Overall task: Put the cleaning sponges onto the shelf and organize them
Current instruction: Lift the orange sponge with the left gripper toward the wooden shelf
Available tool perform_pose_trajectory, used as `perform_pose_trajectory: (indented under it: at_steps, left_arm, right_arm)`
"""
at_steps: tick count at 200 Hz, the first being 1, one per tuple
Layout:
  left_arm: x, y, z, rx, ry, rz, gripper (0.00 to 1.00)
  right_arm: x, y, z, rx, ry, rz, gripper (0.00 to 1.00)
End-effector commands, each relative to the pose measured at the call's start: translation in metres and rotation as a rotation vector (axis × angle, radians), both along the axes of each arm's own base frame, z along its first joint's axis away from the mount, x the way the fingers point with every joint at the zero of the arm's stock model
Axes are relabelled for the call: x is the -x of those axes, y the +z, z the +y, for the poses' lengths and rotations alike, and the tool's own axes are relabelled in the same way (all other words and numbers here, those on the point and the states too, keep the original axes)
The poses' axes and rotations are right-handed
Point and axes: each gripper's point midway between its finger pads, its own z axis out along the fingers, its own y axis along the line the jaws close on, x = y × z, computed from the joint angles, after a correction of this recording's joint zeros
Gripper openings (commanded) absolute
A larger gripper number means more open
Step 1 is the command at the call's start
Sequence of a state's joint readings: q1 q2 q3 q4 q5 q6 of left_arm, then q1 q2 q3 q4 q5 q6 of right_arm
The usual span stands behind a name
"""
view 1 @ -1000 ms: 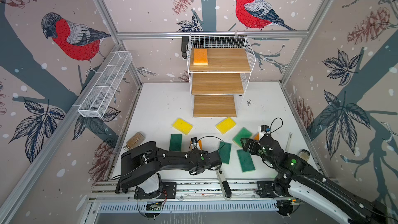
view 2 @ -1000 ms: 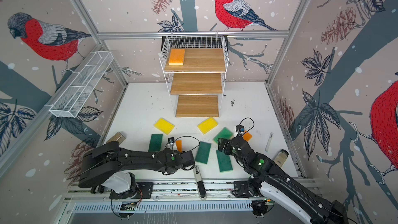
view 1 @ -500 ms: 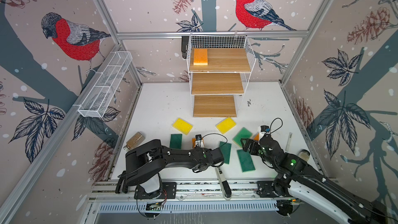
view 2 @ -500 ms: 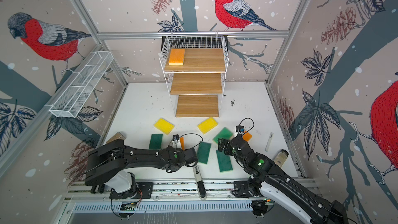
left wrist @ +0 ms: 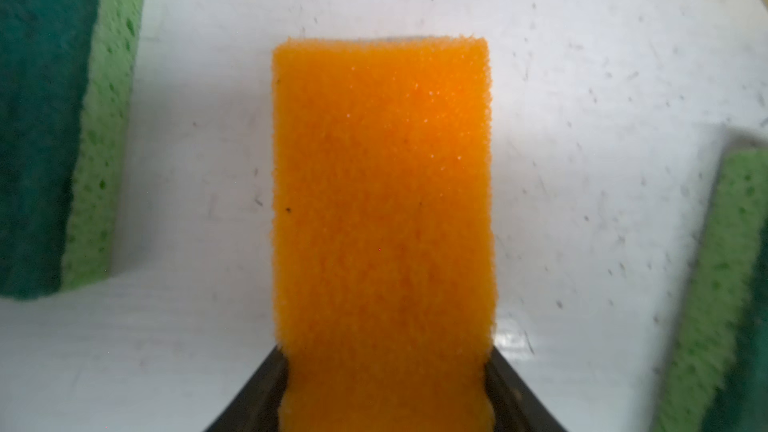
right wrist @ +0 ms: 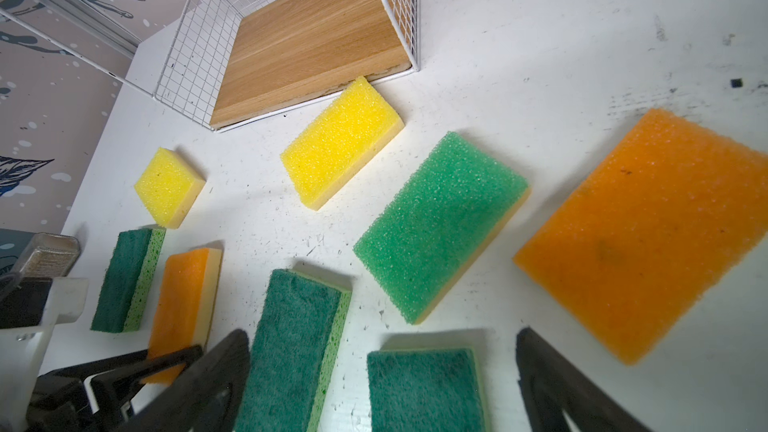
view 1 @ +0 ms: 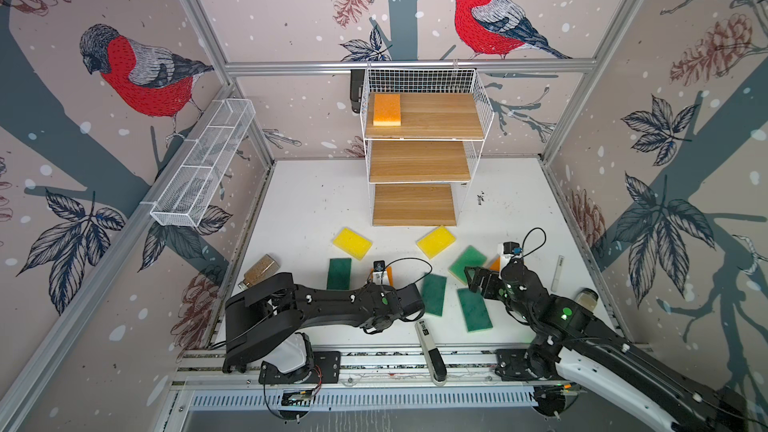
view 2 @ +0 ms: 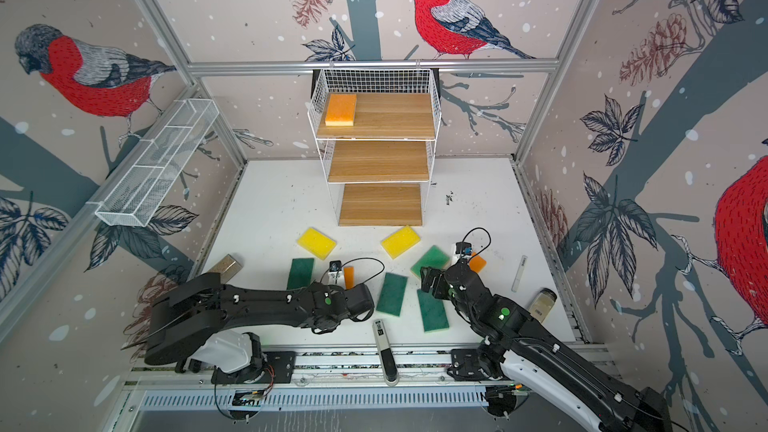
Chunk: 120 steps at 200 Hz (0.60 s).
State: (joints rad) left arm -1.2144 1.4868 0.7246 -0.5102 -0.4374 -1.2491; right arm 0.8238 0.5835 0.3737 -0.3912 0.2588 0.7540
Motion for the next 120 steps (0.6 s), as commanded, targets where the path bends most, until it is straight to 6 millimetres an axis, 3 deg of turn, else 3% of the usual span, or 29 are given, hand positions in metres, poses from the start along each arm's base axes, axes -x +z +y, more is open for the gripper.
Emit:
perform_pose_trajectory:
  at_steps: [1, 120]
  left_arm:
    - [0.003, 0.023, 0.009, -0.046, -0.038, 0.018, 0.6]
    - [-0.026, 0.18, -0.01, 0.038, -0.176, -0.201, 0.57]
  right_arm:
    - [-0.005, 0.01, 0.001, 0.008, 0.001, -0.034, 1.0]
    - [-0.022, 0.051, 0.005, 0.008, -0.043, -0.098, 0.99]
